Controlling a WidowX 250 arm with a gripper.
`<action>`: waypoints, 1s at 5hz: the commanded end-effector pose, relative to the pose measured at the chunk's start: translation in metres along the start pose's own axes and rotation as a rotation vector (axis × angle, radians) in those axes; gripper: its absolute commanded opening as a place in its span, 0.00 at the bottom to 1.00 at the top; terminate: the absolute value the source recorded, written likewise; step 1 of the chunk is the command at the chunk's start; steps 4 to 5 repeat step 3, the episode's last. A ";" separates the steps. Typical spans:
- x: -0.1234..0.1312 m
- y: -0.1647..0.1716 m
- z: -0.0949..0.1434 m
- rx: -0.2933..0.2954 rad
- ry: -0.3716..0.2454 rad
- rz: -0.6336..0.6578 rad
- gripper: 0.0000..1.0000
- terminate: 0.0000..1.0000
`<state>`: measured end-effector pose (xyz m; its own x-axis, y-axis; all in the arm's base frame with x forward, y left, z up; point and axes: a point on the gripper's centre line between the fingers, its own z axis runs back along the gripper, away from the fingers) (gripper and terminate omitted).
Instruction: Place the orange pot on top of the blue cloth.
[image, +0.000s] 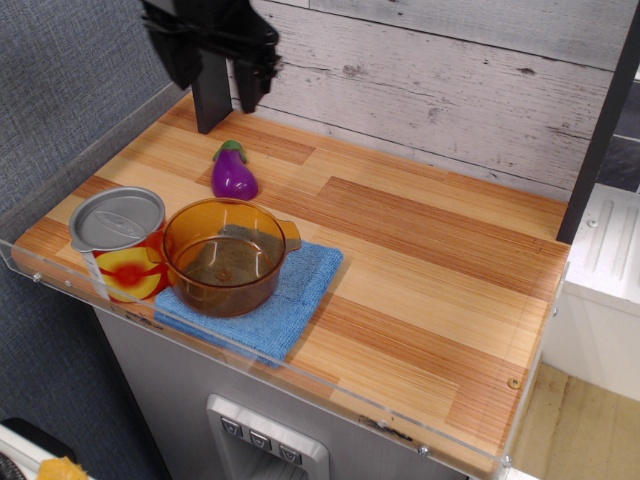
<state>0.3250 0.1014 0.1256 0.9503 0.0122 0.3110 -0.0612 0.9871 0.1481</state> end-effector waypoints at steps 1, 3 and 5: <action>0.031 -0.008 0.005 -0.074 -0.092 0.000 1.00 0.00; 0.031 -0.008 0.005 -0.074 -0.092 0.000 1.00 1.00; 0.031 -0.008 0.005 -0.074 -0.092 0.000 1.00 1.00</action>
